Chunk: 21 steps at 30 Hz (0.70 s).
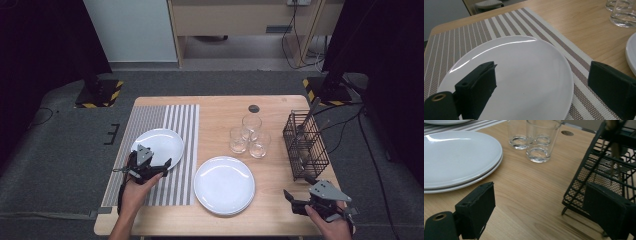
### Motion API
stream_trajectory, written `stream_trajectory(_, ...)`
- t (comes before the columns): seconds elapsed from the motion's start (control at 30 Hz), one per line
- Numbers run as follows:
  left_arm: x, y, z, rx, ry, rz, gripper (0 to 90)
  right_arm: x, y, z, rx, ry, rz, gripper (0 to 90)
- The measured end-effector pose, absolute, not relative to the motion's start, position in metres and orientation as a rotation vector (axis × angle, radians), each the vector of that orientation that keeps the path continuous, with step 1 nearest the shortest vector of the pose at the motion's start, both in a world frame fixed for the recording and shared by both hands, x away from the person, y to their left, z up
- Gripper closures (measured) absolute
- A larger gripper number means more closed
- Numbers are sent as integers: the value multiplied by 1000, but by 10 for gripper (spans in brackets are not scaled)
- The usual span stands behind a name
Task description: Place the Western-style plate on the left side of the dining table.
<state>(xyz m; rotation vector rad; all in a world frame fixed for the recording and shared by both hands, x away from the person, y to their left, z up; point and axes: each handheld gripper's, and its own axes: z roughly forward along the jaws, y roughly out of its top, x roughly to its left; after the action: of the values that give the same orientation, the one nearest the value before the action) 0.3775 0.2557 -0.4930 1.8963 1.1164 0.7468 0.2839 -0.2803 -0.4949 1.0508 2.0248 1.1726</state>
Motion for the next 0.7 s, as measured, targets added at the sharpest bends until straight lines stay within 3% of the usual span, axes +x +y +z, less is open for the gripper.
stream_trajectory(0.7,377,254,-494,1911,1115,749,74,279,-323,-478,1175,1936,1187,92)
